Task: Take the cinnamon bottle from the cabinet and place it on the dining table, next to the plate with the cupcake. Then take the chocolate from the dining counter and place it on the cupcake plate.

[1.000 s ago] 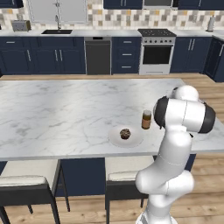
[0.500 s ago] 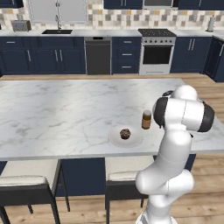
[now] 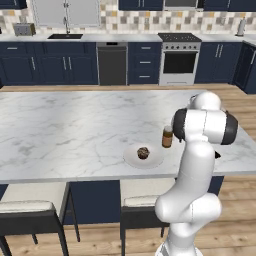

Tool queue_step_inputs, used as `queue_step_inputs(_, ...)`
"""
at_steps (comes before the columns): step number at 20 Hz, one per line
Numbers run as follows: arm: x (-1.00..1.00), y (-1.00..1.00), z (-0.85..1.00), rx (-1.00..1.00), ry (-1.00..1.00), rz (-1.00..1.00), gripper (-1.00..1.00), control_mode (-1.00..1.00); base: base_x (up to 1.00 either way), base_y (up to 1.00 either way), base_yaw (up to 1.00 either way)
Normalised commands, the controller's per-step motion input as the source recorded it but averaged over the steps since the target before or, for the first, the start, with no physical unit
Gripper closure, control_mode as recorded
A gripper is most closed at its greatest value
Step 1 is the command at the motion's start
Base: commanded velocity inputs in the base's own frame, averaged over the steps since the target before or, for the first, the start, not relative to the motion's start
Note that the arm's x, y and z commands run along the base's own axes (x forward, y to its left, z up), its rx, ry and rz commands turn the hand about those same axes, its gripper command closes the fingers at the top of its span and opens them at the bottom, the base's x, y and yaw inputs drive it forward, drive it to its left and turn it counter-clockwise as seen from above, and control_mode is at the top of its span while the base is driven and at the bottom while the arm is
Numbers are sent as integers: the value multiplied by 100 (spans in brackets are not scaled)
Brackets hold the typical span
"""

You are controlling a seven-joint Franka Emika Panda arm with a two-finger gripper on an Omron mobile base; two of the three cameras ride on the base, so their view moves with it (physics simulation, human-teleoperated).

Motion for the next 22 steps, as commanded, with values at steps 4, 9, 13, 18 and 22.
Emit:
queue_step_inputs(4, -5, -20, -1, 29, -3, 0, -100, -100, 0, 0, 0)
queue_step_inputs(9, 3, -8, -6, 13, -2, 0, -100, -100, 0, 0, 0)
queue_step_inputs(13, 0, 2, -21, 0, -17, 0, -100, -100, 0, 0, 0)
queue_step_inputs(18, 5, 1, -26, 0, -25, 0, -100, -100, 0, 0, 0)
queue_step_inputs(22, 12, 0, -15, 0, 5, 0, -100, -100, 0, 0, 0)
